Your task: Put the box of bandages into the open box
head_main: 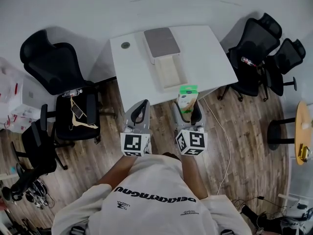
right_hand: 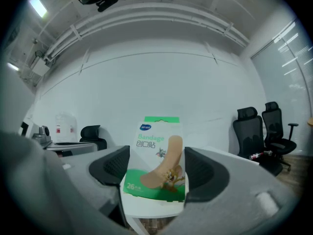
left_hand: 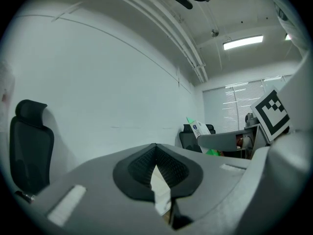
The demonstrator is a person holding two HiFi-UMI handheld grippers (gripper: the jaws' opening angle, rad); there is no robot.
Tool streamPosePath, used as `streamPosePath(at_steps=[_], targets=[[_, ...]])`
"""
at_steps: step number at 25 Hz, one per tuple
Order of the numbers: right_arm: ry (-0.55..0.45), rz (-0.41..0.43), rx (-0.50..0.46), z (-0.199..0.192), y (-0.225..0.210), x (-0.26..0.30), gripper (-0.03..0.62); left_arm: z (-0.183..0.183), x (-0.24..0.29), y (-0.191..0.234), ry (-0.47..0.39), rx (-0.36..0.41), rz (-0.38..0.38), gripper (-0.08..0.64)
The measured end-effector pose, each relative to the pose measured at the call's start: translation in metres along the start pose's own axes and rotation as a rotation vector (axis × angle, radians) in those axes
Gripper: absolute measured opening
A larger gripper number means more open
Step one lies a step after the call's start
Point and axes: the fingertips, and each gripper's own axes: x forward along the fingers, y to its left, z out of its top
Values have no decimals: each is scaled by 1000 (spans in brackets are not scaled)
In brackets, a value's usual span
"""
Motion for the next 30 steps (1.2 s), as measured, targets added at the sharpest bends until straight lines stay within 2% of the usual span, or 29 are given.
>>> streamPosePath(at_steps=[10, 20, 30], targets=[[36, -3, 5, 2, -8, 33, 348, -3, 27, 18, 14, -6, 22, 0], [69, 45, 7, 0, -32, 74, 348, -3, 68, 17, 27, 25, 63, 0], [111, 102, 13, -12, -59, 111, 348, -14, 109, 13, 49, 13, 110, 0]])
